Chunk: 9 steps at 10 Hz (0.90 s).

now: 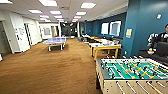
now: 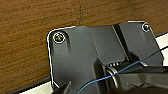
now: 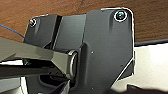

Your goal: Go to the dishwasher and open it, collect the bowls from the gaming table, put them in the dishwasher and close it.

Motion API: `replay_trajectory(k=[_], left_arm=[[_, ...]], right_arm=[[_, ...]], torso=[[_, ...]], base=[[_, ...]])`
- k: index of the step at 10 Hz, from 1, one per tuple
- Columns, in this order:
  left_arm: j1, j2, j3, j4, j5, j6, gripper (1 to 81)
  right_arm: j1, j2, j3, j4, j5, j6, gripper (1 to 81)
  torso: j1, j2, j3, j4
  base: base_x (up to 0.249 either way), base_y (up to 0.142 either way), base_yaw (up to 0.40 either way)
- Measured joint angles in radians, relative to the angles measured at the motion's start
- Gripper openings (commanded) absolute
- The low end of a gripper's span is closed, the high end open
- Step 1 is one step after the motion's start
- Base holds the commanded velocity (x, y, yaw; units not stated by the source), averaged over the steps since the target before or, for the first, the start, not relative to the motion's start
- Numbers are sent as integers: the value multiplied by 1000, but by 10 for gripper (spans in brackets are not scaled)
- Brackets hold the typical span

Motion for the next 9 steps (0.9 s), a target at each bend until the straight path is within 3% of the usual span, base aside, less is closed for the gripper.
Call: replay_trajectory(k=[9], left_arm=[[0,1,0,0,0,0,811]], right_arm=[[0,-1,0,0,0,0,811]], torso=[[0,0,0,0]], base=[[140,0,0]])
